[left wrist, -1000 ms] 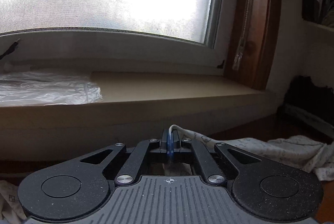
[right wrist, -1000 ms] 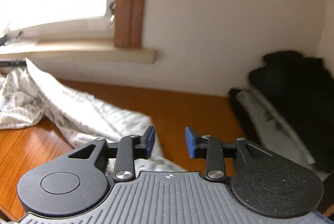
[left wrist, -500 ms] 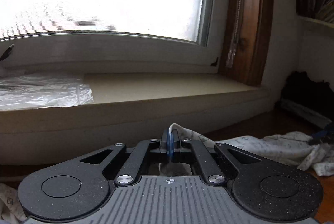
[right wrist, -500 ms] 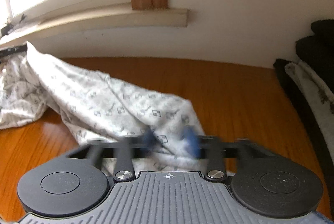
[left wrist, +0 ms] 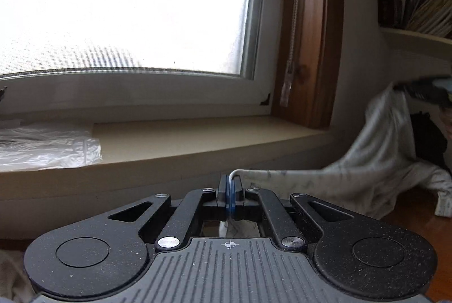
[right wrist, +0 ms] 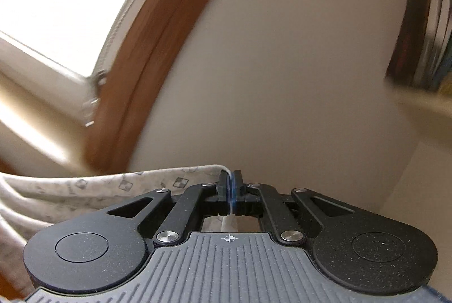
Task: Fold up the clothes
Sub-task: 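Open both grippers to release the spread garment on the table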
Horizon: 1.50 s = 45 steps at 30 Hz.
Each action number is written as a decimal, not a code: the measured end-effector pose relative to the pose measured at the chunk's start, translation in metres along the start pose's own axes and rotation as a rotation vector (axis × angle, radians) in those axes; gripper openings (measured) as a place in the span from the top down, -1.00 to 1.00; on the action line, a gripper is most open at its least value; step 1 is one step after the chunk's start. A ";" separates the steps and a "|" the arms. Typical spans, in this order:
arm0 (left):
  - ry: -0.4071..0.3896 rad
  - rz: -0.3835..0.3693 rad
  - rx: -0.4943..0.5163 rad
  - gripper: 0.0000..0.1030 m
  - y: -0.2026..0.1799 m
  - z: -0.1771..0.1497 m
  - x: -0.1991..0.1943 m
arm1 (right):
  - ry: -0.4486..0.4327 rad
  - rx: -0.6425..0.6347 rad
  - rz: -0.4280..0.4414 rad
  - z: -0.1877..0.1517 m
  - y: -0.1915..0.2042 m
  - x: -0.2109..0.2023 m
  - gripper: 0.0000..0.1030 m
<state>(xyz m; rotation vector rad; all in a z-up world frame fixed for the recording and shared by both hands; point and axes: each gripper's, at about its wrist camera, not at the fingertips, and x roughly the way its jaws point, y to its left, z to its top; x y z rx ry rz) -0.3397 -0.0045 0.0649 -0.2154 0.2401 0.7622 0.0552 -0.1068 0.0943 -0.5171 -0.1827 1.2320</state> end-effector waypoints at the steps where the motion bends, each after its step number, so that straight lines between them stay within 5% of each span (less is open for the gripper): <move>1: 0.009 0.003 0.003 0.98 0.000 -0.001 0.002 | 0.000 -0.003 -0.014 -0.001 0.005 0.006 0.88; 5: 0.088 0.003 0.010 0.85 0.000 -0.006 0.018 | 0.143 0.028 0.042 -0.025 0.018 0.034 0.70; 8: 0.113 0.012 0.024 0.58 -0.001 -0.009 0.023 | 0.256 0.105 0.121 -0.059 0.013 0.040 0.20; 16: 0.109 0.033 0.015 -0.04 0.001 -0.007 0.025 | 0.416 0.356 0.309 -0.141 0.005 0.033 0.01; 23: 0.170 0.046 0.012 -0.12 0.004 -0.012 0.034 | 0.412 0.478 0.396 -0.165 0.003 0.035 -0.12; 36: 0.226 0.061 0.018 -0.31 0.000 -0.013 0.039 | 0.385 0.463 0.481 -0.170 0.002 0.034 -0.35; 45: 0.230 0.254 -0.064 -0.39 -0.002 -0.012 -0.030 | 0.376 0.527 0.525 -0.174 -0.006 0.033 -0.42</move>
